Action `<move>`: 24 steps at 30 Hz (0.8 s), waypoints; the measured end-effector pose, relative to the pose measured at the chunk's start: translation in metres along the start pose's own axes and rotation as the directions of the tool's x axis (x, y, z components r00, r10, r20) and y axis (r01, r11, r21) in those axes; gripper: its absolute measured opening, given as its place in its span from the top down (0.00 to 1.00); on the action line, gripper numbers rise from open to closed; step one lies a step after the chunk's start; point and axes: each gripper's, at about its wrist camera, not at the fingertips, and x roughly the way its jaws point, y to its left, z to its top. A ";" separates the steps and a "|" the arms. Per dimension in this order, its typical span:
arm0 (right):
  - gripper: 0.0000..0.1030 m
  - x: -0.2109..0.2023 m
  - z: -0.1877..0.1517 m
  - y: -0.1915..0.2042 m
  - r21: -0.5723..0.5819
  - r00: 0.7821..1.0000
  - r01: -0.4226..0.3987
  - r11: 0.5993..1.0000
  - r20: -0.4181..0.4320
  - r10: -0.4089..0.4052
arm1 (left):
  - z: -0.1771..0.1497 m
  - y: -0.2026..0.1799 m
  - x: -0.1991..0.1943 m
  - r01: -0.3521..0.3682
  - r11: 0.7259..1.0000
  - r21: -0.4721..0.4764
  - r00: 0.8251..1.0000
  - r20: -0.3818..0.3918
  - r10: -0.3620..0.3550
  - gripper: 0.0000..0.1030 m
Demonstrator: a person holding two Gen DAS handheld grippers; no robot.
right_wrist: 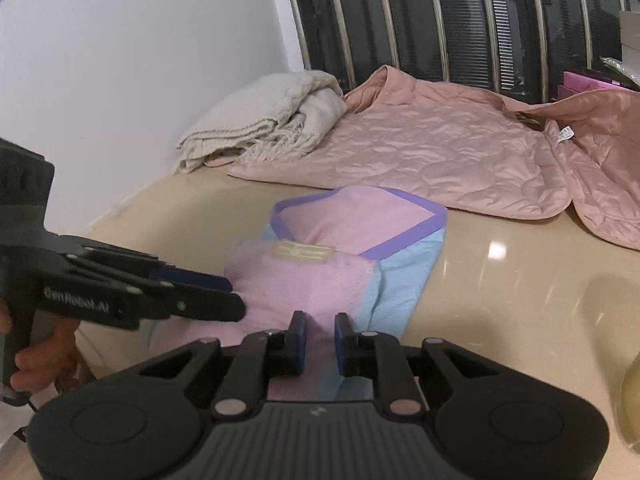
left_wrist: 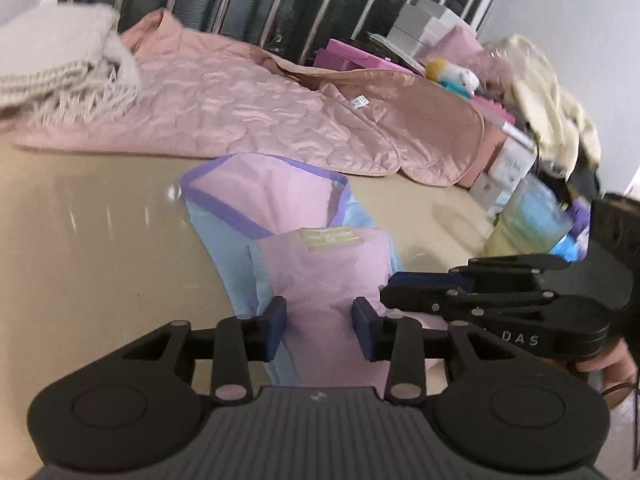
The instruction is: Fold clothes
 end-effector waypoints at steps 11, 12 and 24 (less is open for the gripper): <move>0.60 0.049 0.084 -0.057 0.123 0.978 0.209 0.970 -0.046 -0.205 | 0.085 0.054 0.054 -0.318 0.944 -0.085 0.948 -0.028 0.317 0.62; 0.63 0.058 0.086 -0.063 0.146 0.976 0.215 0.966 -0.068 -0.207 | 0.085 0.056 0.060 -0.320 0.943 -0.088 0.947 -0.036 0.318 0.62; 0.98 0.016 0.085 -0.043 0.097 0.986 0.158 0.983 0.046 -0.163 | 0.075 0.030 0.004 -0.271 0.956 -0.110 0.955 0.098 0.282 0.99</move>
